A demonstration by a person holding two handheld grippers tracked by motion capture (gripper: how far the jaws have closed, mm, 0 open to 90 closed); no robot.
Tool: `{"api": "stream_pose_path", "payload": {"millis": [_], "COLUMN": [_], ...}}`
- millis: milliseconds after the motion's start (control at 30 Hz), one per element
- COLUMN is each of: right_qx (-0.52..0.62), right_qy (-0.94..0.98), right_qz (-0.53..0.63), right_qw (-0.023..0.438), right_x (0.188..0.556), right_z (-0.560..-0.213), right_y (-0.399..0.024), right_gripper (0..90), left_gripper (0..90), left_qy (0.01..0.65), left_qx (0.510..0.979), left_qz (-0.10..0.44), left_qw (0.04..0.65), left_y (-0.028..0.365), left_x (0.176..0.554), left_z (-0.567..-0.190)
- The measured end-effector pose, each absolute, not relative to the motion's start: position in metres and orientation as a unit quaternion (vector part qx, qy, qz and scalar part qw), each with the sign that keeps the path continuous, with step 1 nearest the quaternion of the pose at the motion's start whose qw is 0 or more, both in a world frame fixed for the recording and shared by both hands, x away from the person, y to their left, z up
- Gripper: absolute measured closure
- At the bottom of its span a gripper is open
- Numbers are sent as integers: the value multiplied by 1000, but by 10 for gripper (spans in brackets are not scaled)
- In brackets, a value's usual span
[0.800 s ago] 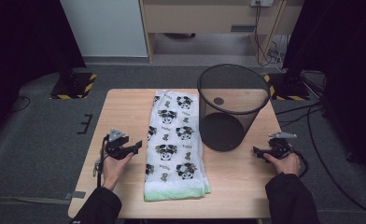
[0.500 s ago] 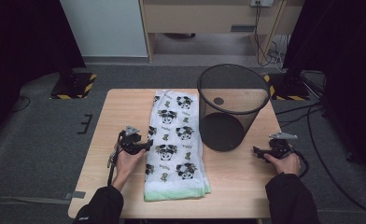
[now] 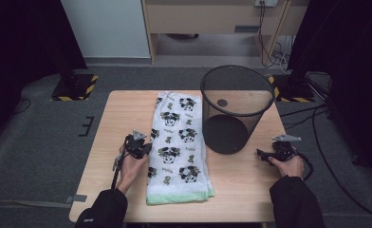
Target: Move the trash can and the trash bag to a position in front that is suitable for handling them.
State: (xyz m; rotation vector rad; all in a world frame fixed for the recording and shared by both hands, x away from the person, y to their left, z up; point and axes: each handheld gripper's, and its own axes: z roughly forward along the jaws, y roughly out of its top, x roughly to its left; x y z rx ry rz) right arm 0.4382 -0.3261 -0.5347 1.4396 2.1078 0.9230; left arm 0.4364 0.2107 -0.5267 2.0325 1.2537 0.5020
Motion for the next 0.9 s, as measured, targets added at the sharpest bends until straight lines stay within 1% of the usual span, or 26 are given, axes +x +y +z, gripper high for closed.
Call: {"api": "stream_pose_path", "payload": {"millis": [133,200,233,267,300,333,367,400,433,467,500,567,600,633,667,700,733,800,833,867,900], "right_qx": [518,518,518,515,515,518,517,517,516,516,516,515,515,515,516,516,514,514,513,513,511], "right_qy": [759,758,758,760,760,758,758,758,758,758,758,758,758,758,758,758,759,759,760,760,761], "right_qz": [332,333,333,334,334,334,335,335,336,336,337,337,337,338,338,338,337,337,337,337,337], "right_qw": [212,213,213,215,215,214,213,214,215,215,216,216,216,214,214,214,216,216,214,214,213], "right_x": [438,438,438,438,438,438,438,438,438,438,438,438,438,438,438,438,438,438,438,438,438], "right_z": [-534,-535,-535,-535,-535,-535,-535,-535,-536,-536,-536,-536,-536,-536,-536,-536,-536,-536,-536,-536,-536], "right_y": [-325,-325,-325,-326,-326,-325,-325,-325,-324,-324,-324,-324,-324,-324,-324,-324,-324,-324,-324,-324,-325], "right_gripper": [221,222,222,221,221,219,212,206,194,194,192,190,190,190,190,190,190,190,191,191,199], "left_gripper": [900,900,881,716,586,586,506,457,392,415,415,510,596,720,778,778,874,891,899,899,899], "left_qy": [474,474,474,464,464,464,465,466,463,463,462,455,452,441,441,436,432,432,435,440,449], "left_qx": [779,780,780,781,781,779,779,787,785,785,783,785,786,791,791,795,798,809,809,806,792], "left_qz": [210,206,206,216,216,215,212,209,213,213,217,217,217,219,219,220,222,223,222,222,227], "left_qw": [354,355,355,358,358,362,364,347,353,353,356,359,361,363,363,360,357,329,326,329,346], "left_y": [208,207,207,205,205,203,201,199,196,196,196,194,192,189,189,188,186,184,186,191,205], "left_x": [433,431,431,432,432,433,434,436,435,435,435,432,431,428,428,427,426,424,425,425,424], "left_z": [-521,-521,-521,-524,-524,-525,-527,-530,-534,-534,-535,-534,-534,-534,-534,-534,-534,-529,-527,-524,-515]}}
